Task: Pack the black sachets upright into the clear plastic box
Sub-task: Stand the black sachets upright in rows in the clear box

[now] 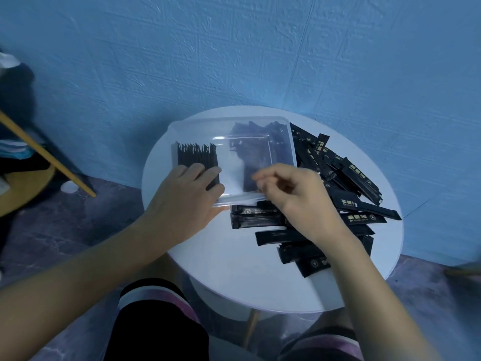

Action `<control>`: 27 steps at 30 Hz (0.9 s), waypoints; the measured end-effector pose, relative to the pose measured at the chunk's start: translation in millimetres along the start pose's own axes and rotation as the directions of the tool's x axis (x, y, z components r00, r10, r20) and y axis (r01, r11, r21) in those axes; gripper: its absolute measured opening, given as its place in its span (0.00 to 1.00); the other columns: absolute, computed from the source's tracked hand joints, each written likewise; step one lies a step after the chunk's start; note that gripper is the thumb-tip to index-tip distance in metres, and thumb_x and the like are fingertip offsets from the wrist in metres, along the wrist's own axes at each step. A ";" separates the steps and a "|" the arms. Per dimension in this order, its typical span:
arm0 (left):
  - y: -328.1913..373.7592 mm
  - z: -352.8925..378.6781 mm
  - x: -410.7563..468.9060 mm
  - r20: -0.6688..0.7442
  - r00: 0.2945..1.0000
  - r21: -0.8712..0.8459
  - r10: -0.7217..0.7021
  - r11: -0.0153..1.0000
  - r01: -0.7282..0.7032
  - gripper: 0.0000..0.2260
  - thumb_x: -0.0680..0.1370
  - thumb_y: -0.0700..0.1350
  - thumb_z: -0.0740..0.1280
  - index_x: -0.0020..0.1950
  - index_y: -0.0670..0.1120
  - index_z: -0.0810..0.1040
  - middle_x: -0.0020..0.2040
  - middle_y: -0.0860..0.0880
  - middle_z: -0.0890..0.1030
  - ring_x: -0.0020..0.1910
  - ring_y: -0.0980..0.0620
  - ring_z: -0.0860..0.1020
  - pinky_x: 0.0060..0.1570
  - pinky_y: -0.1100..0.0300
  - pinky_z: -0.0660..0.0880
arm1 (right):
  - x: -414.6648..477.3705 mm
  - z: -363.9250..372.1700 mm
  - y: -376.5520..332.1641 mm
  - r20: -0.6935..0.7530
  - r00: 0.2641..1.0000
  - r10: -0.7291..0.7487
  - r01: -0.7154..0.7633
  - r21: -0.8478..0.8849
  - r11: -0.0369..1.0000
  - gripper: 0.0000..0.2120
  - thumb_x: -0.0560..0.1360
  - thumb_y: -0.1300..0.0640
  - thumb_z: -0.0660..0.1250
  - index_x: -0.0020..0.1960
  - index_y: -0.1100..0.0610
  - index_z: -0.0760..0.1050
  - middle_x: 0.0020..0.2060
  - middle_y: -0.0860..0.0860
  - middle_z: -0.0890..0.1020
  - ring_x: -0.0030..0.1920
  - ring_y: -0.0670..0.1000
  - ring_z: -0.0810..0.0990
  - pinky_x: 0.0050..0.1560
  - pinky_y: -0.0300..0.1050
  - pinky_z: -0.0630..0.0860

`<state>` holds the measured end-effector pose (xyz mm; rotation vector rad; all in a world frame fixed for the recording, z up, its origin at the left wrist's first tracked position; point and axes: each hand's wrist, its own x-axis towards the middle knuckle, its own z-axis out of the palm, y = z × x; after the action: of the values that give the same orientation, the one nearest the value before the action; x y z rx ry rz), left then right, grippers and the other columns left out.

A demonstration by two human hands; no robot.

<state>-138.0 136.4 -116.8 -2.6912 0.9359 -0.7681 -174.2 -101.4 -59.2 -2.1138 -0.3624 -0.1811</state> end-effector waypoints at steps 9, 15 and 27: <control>-0.1 -1.9 0.1 0.029 0.999 -0.013 -0.015 1.000 0.015 0.22 0.80 0.60 0.55 0.53 0.46 0.81 0.66 0.45 0.78 0.56 0.41 0.76 0.49 0.46 0.72 | -44.3 -6.5 19.6 0.276 0.958 0.080 0.120 -0.635 0.763 0.13 0.78 0.50 0.67 0.62 0.44 0.77 0.54 0.40 0.78 0.56 0.48 0.76 0.55 0.50 0.76; 0.0 -2.0 -0.2 0.045 0.999 -0.028 -0.023 0.999 0.024 0.19 0.80 0.60 0.61 0.54 0.46 0.81 0.67 0.44 0.78 0.57 0.40 0.76 0.50 0.45 0.72 | -42.7 -2.1 28.1 0.304 0.951 0.049 0.172 -0.657 0.734 0.12 0.79 0.51 0.66 0.61 0.44 0.78 0.54 0.39 0.79 0.55 0.48 0.72 0.53 0.48 0.75; -0.6 -3.8 0.5 0.050 0.998 -0.036 -0.032 0.999 0.034 0.23 0.81 0.60 0.54 0.53 0.46 0.81 0.66 0.45 0.78 0.56 0.41 0.76 0.49 0.46 0.72 | -23.1 21.9 24.6 0.275 0.957 -0.089 0.230 -0.537 0.812 0.09 0.78 0.55 0.66 0.56 0.47 0.82 0.49 0.42 0.81 0.52 0.50 0.78 0.51 0.49 0.77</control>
<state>-139.4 136.5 -113.2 -2.7502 0.9051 -0.6935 -188.2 -99.7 -96.9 -2.7072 -0.7037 -0.1434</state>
